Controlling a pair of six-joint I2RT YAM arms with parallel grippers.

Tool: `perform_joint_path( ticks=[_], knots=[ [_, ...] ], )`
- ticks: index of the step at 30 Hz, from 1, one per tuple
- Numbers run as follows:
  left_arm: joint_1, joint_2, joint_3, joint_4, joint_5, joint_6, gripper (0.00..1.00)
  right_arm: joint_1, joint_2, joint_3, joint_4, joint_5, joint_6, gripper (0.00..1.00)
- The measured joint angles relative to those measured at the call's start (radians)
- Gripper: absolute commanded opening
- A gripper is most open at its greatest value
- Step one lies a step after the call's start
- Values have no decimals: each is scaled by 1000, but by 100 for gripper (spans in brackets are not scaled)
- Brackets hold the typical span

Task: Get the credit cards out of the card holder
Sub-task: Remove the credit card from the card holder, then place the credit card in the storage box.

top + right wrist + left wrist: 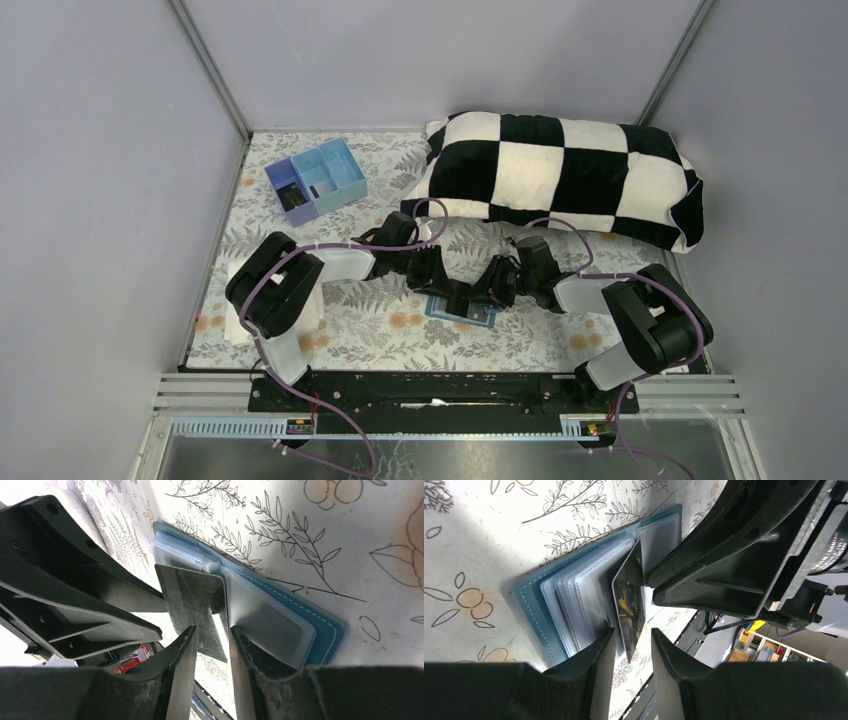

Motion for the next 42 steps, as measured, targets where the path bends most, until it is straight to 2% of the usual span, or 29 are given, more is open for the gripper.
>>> perform_joint_path(
  ticks=[5, 11, 12, 17, 24, 30, 34, 38, 42],
  knots=[
    [-8, 31, 0, 24, 25, -10, 34, 0, 1, 0, 0, 0, 0, 38],
    [-18, 55, 1, 48, 47, -22, 26, 0, 1, 0, 0, 0, 0, 38],
    [-19, 64, 4, 53, 53, -26, 24, 0, 1, 0, 0, 0, 0, 38],
    [-29, 98, 29, 62, 59, -35, 1, 0, 1, 0, 0, 0, 0, 38],
    [-33, 82, 82, -57, 27, -12, 0, 0, 1, 0, 0, 0, 0, 37],
    [-18, -51, 231, -380, -112, 114, 0, 0, -1, 0, -1, 2, 2, 42],
    [42, -134, 368, -605, -230, 203, 0, 1, -54, 1, -52, 29, -10, 47],
    [121, -190, 534, -807, -479, 248, 0, 2, -117, 13, -119, 68, -40, 51],
    [183, -248, 608, -859, -749, 275, 0, 3, -132, 37, -159, 89, -59, 54]
  ],
)
